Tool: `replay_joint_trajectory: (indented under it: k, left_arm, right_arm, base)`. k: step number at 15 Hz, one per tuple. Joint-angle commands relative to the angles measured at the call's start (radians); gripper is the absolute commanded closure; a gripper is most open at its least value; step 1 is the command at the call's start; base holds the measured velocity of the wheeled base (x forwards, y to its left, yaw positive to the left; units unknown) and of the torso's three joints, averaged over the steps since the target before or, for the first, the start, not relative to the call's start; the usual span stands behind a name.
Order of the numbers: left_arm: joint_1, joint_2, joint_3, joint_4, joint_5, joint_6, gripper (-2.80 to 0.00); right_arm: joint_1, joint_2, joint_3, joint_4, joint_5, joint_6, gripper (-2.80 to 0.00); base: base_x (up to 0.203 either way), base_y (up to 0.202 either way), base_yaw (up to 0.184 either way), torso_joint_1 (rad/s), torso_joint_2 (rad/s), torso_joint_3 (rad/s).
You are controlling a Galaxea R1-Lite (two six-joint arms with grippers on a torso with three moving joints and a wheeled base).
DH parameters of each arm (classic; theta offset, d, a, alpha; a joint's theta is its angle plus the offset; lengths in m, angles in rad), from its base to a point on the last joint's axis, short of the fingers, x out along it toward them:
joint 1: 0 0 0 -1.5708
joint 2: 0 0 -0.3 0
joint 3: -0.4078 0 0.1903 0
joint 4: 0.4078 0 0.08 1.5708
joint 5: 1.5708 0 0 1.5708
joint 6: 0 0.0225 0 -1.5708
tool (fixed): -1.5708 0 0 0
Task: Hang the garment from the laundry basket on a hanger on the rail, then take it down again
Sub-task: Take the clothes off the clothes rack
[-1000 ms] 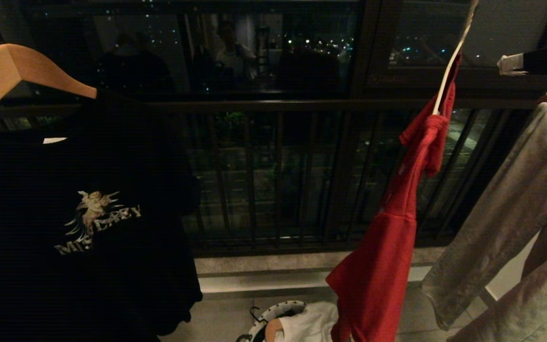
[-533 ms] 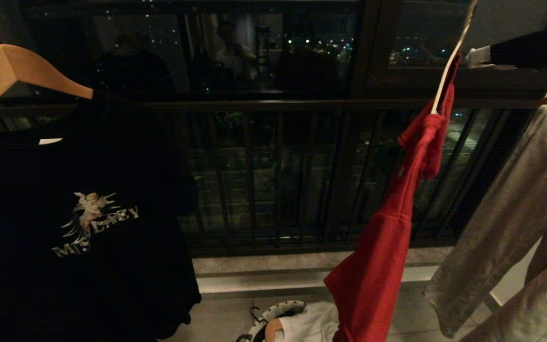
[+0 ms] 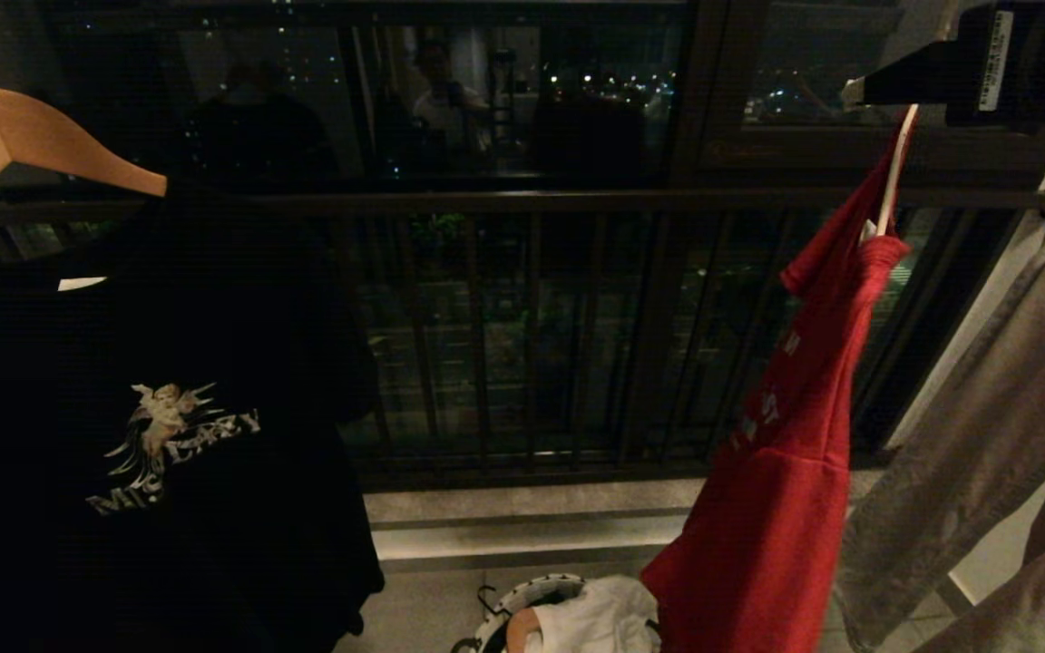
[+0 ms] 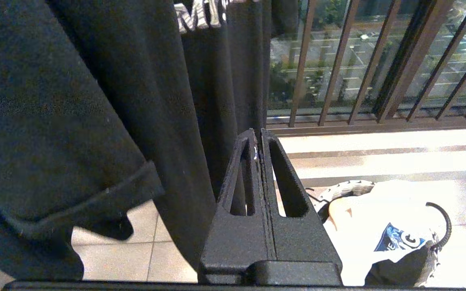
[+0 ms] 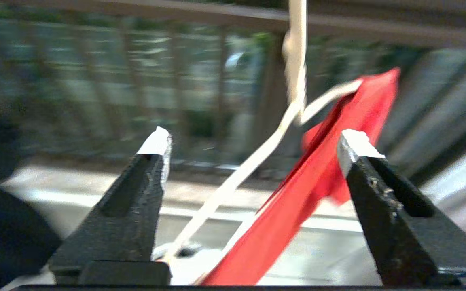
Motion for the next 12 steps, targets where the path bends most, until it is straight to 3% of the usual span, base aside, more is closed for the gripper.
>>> replay_joint_trajectory:
  k: [1,7,12]
  left_arm:
    - [0.0,-0.001,0.001,0.0,0.0,-0.001,0.0]
    - [0.0,-0.001,0.001,0.0,0.0,-0.001,0.0]
    - [0.0,-0.001,-0.001,0.0,0.0,-0.001,0.0]
  right_arm:
    - [-0.001,0.041,-0.005,-0.042,-0.079,-0.041,-2.8]
    - [-0.002,0.028,0.008,-0.052,-0.143,-0.088,-2.8]
    - [-0.005,-0.03,0.1,-0.044,-0.165,-0.088,-2.8]
  base:
    - [0.0,0.0,0.0,0.0,0.0,0.0]
    - [0.0,0.0,0.0,0.0,0.0,0.0]
    - [0.0,0.0,0.0,0.0,0.0,0.0]
